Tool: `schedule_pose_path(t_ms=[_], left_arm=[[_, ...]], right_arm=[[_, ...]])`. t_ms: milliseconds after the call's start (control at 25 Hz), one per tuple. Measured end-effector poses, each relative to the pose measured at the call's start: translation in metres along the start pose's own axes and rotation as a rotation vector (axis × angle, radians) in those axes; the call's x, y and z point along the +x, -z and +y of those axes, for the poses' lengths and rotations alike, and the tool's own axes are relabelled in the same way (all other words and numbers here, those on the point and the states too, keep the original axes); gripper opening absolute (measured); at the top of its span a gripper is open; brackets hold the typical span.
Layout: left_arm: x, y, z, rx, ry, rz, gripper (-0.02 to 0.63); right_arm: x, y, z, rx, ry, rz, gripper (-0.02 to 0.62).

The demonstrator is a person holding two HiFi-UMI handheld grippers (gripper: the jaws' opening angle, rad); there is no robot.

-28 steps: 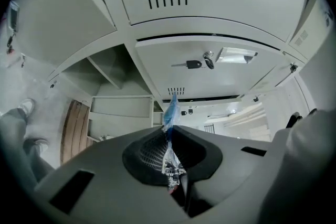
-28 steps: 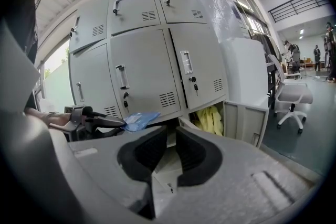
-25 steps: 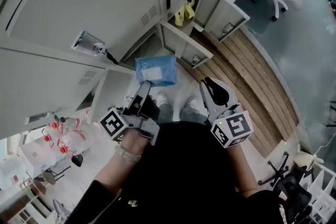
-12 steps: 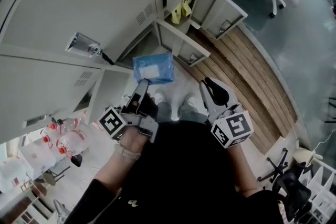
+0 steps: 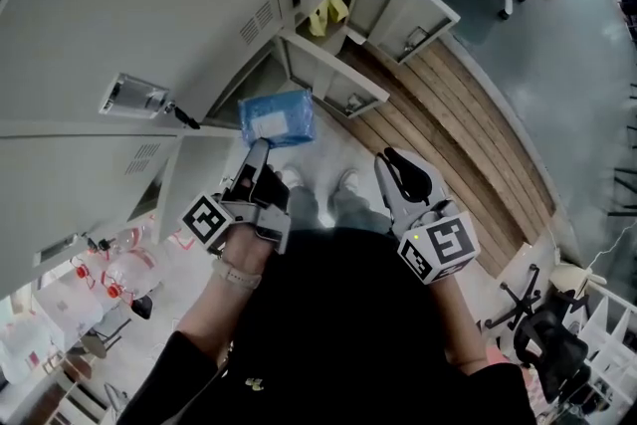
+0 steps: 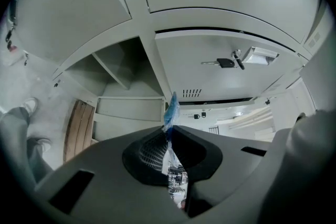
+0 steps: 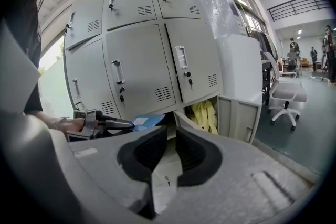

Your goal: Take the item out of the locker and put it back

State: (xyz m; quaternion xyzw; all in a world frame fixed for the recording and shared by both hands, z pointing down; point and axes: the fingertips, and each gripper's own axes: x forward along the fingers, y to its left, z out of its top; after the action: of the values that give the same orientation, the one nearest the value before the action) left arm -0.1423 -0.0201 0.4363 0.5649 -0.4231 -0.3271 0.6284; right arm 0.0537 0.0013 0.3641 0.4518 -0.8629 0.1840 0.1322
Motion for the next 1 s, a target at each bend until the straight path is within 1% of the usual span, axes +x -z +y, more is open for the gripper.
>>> schedule_pose_path(t_ms=[280,600,760,880,1000], left_arm=[[0.013,-0.024,0.032,0.033,-0.022,-0.049,0.035],[0.03,-0.053,0.073,0.011,-0.024,-0.146,0.035],[0.041,-0.071,0.088,0.005,-0.007,-0.209,0.035],[0.049,-0.083,0.1,-0.013,0.0,-0.254,0.035],[0.06,-0.092,0.112,-0.014,0.009,-0.287,0.035]], right_arm=[[0.003,0.002,0.001,0.001,0.017,0.019,0.049],[0.003,0.01,-0.001,0.008,0.04,0.052,0.049],[0.003,0.014,-0.002,0.012,0.054,0.072,0.049],[0.004,0.017,-0.002,0.026,0.059,0.075,0.049],[0.004,0.023,-0.002,0.007,0.06,0.104,0.049]])
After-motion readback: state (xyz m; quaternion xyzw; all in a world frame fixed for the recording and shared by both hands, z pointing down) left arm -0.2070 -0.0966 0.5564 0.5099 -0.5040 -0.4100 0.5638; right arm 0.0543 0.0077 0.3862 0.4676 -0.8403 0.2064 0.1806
